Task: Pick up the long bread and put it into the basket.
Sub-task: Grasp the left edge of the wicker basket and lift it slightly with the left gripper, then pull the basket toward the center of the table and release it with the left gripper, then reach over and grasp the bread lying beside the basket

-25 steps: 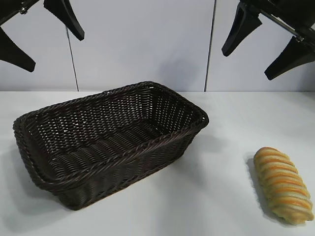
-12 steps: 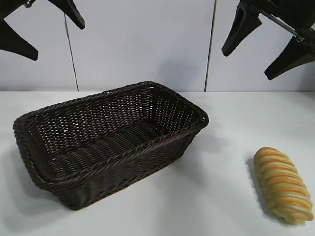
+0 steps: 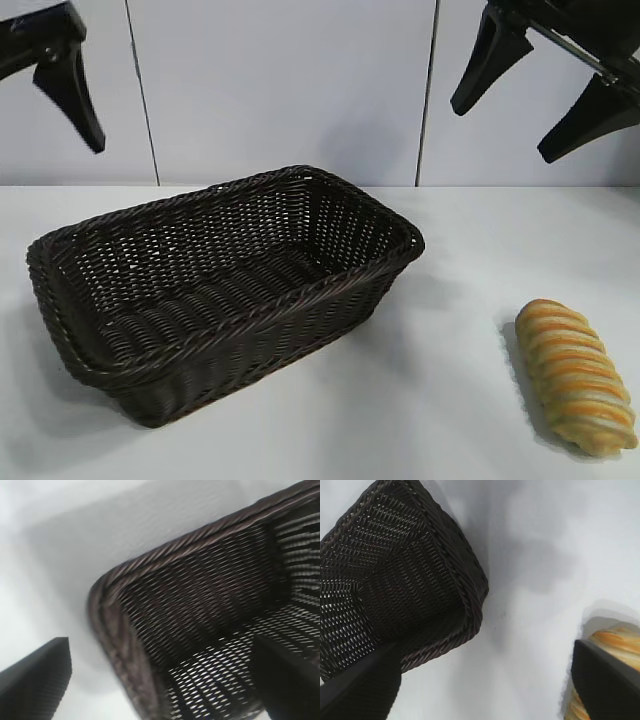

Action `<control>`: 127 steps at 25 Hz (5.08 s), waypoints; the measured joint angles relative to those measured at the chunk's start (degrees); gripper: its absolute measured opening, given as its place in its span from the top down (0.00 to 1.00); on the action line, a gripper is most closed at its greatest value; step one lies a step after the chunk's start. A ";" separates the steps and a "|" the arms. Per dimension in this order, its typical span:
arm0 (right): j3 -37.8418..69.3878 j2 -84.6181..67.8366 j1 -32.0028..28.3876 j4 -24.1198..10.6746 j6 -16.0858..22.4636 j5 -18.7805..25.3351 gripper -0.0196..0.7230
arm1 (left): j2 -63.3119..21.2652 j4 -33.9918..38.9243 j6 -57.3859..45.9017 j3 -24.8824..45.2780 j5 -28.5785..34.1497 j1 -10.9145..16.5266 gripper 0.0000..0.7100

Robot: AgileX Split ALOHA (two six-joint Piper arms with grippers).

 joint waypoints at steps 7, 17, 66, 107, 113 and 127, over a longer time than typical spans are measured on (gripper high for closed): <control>0.00 0.00 0.00 0.00 -0.16 0.00 0.08 | 6.03 -7.20 6.92 4.61 -6.81 0.00 0.02; 0.00 0.00 0.00 0.00 -0.16 0.00 0.08 | 10.70 -10.36 10.34 2.09 -10.62 -0.74 0.05; 0.00 0.00 0.00 0.17 -0.32 -0.91 0.08 | 30.94 -5.07 22.63 -31.09 11.25 -3.01 0.86; 0.00 0.00 0.00 0.17 -0.32 -0.89 0.08 | 25.97 25.03 14.93 -59.65 29.87 1.43 0.03; 0.00 0.00 0.00 0.17 -0.32 -0.43 0.08 | 24.03 26.50 14.15 -59.65 29.87 15.30 0.03; 0.00 0.00 0.00 0.17 -0.32 0.56 0.08 | 13.95 10.08 20.54 -59.36 30.51 34.57 0.03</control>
